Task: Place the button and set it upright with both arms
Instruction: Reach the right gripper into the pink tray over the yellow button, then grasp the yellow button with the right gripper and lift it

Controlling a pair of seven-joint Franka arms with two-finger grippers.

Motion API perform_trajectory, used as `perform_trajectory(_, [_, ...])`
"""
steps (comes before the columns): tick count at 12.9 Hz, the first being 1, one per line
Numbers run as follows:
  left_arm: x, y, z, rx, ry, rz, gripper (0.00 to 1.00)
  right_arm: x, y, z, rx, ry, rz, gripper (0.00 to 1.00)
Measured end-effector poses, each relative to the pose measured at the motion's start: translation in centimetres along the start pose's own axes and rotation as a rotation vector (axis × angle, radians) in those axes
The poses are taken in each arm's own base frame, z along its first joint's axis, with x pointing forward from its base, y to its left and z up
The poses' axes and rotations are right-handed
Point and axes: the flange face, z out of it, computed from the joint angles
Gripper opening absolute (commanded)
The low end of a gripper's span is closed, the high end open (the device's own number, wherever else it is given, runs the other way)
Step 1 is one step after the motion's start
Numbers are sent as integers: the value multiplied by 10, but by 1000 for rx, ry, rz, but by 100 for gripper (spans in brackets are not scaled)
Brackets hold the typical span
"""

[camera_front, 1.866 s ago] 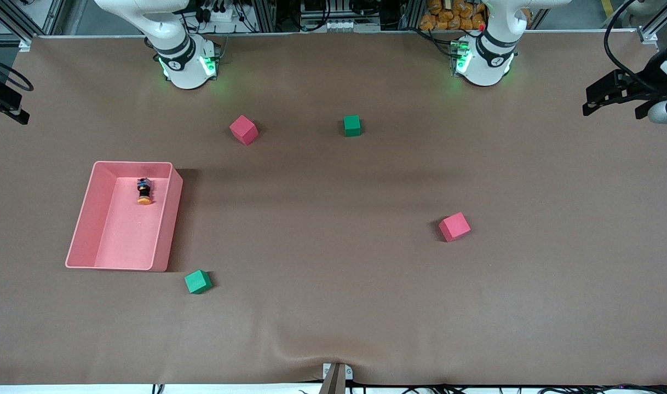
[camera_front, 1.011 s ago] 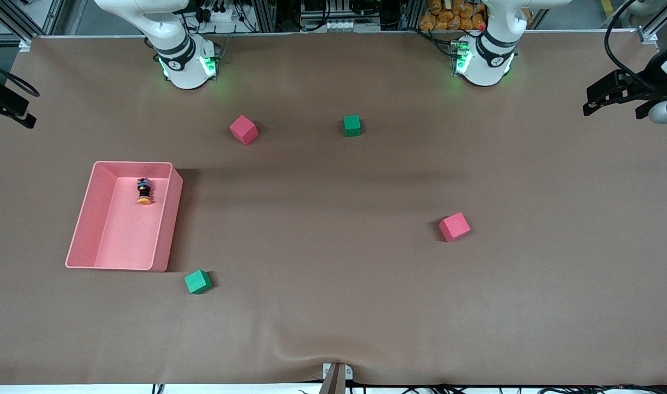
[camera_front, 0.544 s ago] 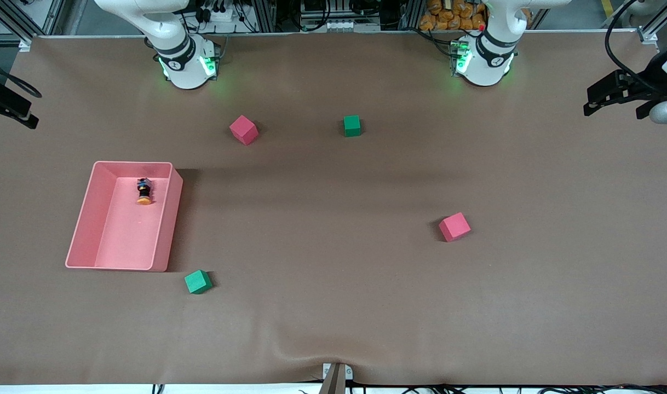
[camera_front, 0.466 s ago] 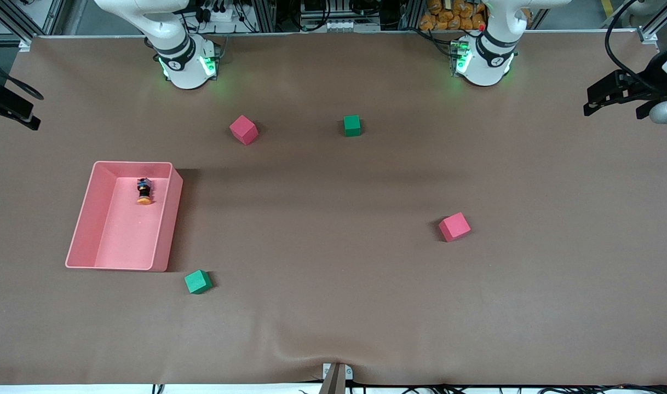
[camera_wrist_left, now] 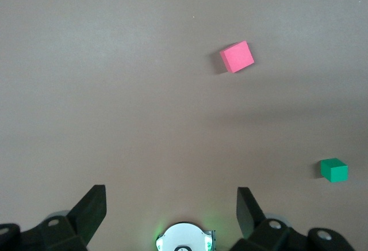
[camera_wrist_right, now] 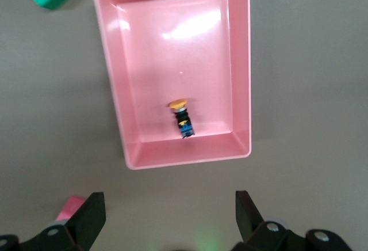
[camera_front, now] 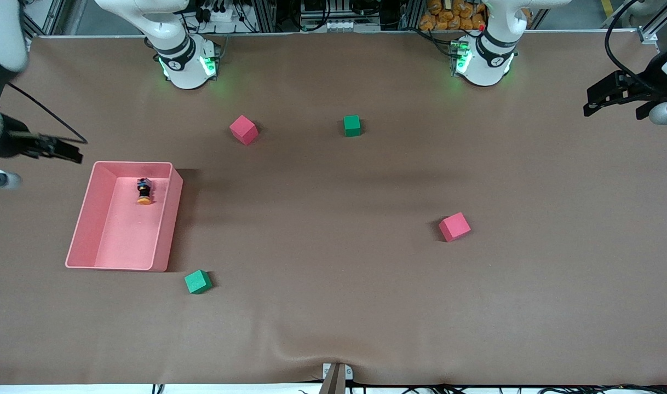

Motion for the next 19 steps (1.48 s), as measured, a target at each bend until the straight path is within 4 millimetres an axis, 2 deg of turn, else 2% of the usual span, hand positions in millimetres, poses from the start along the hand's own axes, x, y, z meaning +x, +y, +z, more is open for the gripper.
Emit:
perform_trajectory(2, [0, 0, 0, 0, 0, 0, 100, 8, 12, 69, 4, -26, -12, 100])
perform_trajectory(4, [0, 0, 1, 0, -1, 0, 100, 12, 12, 139, 4, -15, -13, 100])
perform_trajectory(6, [1, 0, 1, 0, -1, 0, 100, 14, 14, 190, 3, 39, -15, 100])
perform_trajectory(7, [1, 0, 1, 0, -2, -1, 100, 15, 14, 209, 1, 45, -28, 100])
perform_trajectory(10, [1, 0, 2, 0, -4, -1, 100, 19, 15, 241, -2, 24, -58, 100])
perform_trajectory(13, [2, 0, 2, 0, -5, -1, 100, 25, 27, 272, -3, 40, -73, 100])
perform_trajectory(16, [4, 0, 7, 0, -16, -1, 100, 11, 25, 303, 1, 10, -78, 100])
perform_trajectory(19, [7, -1, 10, 0, -22, -1, 100, 5, 21, 311, 17, 1, -69, 100])
